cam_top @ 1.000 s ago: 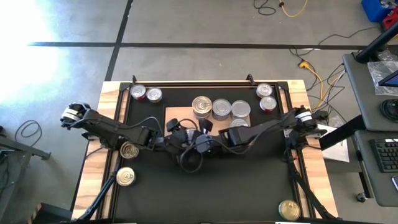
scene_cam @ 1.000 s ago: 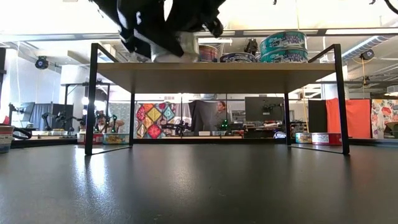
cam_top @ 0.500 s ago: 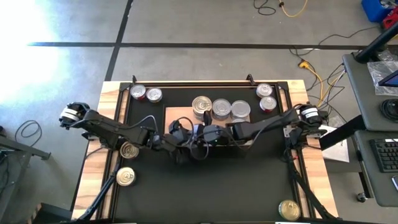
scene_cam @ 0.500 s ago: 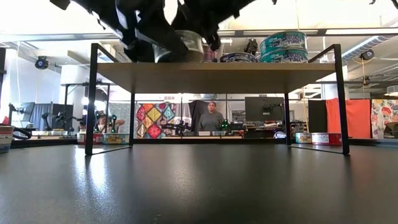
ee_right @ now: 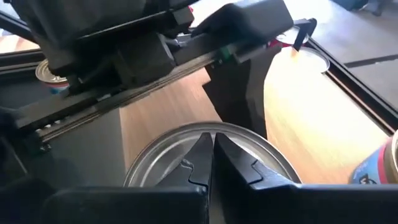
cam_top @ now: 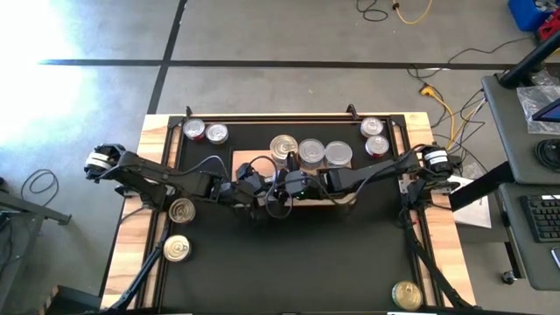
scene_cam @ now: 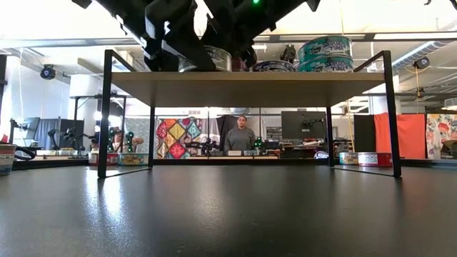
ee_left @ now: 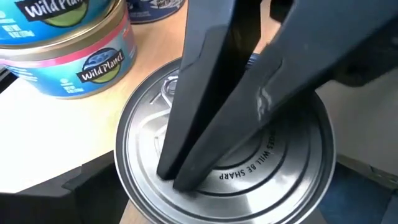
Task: Stack canned seafood by type on shelf
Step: Put the green tuna can on the shelf
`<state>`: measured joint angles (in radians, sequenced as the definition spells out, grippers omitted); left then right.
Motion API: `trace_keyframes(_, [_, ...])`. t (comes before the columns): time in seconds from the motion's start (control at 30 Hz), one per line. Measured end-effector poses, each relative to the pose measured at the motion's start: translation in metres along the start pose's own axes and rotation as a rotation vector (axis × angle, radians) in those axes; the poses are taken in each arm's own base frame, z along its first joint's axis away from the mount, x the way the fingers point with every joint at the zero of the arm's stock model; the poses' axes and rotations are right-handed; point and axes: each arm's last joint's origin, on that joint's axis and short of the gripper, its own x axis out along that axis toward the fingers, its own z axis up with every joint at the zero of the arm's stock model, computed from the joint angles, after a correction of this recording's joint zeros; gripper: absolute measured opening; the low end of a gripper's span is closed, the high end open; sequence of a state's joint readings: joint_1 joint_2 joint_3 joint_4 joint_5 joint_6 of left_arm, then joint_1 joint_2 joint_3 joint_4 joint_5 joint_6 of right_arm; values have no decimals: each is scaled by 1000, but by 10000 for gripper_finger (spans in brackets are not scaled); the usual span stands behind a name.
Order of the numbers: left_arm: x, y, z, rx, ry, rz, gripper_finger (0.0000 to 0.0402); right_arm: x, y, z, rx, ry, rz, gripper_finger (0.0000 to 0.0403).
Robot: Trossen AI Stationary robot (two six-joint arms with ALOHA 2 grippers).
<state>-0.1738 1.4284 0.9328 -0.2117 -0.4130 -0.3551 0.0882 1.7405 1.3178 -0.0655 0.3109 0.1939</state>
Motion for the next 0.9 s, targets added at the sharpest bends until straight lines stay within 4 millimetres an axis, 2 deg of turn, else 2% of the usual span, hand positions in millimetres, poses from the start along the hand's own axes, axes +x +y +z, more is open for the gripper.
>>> trace_keyframes(0.23, [-1,0,-1,18,48,-42,400,1,-3,-2,-37,21,-5,13])
trace_keyframes(0.67, [-5,3,3,9,95,-5,400,2,-4,-3,-40,23,-15,13])
trace_keyframes(0.9, [-7,7,3,96,154,26,400,2,-5,-6,-45,47,-31,13])
